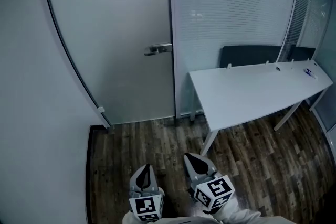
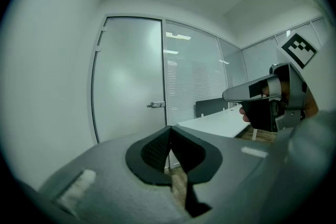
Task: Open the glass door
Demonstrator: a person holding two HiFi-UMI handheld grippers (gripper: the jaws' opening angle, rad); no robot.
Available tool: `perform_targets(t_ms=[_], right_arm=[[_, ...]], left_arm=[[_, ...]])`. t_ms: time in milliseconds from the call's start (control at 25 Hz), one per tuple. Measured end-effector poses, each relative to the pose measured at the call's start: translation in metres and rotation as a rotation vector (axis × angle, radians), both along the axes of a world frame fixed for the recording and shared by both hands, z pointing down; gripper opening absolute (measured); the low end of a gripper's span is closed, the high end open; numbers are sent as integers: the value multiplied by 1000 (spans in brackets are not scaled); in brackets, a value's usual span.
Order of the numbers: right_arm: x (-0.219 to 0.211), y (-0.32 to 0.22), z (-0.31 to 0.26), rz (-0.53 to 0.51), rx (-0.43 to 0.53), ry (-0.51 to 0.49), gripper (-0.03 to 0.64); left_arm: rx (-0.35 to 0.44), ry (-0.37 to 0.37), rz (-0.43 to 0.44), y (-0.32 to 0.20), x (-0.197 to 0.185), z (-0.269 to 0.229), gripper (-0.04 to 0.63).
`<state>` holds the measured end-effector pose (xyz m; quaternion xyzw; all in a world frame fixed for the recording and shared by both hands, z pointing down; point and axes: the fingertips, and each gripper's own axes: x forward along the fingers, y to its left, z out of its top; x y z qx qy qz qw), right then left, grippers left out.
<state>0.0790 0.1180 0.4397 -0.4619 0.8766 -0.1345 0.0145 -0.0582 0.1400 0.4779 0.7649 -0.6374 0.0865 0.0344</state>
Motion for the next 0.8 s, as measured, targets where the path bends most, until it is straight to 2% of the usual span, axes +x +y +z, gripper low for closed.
perform_targets(t_ms=[440, 800], right_arm=[[-86, -130, 6, 53, -30, 9, 3], [-137, -188, 11, 80, -42, 29, 3]], left_arm=[[-32, -8, 58, -135, -87, 6, 3], [-42, 12, 82, -198, -140, 13, 3]])
